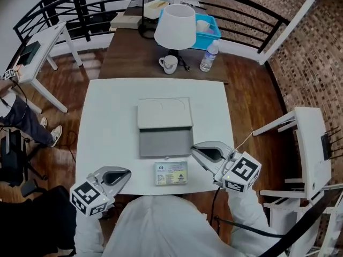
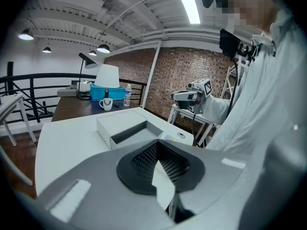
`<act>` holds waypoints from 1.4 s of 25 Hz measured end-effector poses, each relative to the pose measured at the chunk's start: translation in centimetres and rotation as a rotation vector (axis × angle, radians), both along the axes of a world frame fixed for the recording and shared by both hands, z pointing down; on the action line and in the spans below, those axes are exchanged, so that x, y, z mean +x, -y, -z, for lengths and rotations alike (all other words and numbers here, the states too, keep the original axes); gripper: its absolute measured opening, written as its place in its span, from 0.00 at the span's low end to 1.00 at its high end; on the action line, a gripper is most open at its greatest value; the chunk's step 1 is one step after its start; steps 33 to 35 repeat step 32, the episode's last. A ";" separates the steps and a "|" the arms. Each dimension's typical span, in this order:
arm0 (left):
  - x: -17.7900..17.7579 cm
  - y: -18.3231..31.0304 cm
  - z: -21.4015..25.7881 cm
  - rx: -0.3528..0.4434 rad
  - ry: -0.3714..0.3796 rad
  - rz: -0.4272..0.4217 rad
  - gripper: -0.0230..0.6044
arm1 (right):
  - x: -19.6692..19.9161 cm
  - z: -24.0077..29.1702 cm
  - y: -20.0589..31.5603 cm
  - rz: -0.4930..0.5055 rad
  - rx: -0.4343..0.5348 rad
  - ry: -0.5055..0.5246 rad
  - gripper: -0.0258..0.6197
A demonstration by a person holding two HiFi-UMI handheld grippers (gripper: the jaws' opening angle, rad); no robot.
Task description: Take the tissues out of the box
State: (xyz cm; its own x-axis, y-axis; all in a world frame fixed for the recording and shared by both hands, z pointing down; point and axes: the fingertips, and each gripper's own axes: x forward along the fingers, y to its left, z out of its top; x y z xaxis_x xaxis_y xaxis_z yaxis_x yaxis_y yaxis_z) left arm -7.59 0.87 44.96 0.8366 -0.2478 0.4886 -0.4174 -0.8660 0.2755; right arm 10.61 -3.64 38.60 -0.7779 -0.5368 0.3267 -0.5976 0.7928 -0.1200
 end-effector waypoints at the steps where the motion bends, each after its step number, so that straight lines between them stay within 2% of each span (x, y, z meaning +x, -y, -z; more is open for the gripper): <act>1: 0.1 0.0 -0.1 0.000 0.002 0.001 0.06 | 0.2 -0.2 -0.1 -0.002 -0.012 0.013 0.04; 5: 1.0 0.2 -0.3 -0.003 0.010 -0.008 0.06 | 1.4 -0.6 0.1 -0.017 -0.036 0.045 0.04; 19: 0.1 1.4 0.4 0.019 0.014 0.021 0.06 | 2.4 -3.0 -0.4 -0.028 -0.083 -0.046 0.04; 35: 0.1 0.4 0.5 0.017 -0.002 0.015 0.06 | 2.4 -2.6 -1.3 -0.038 -0.066 -0.074 0.04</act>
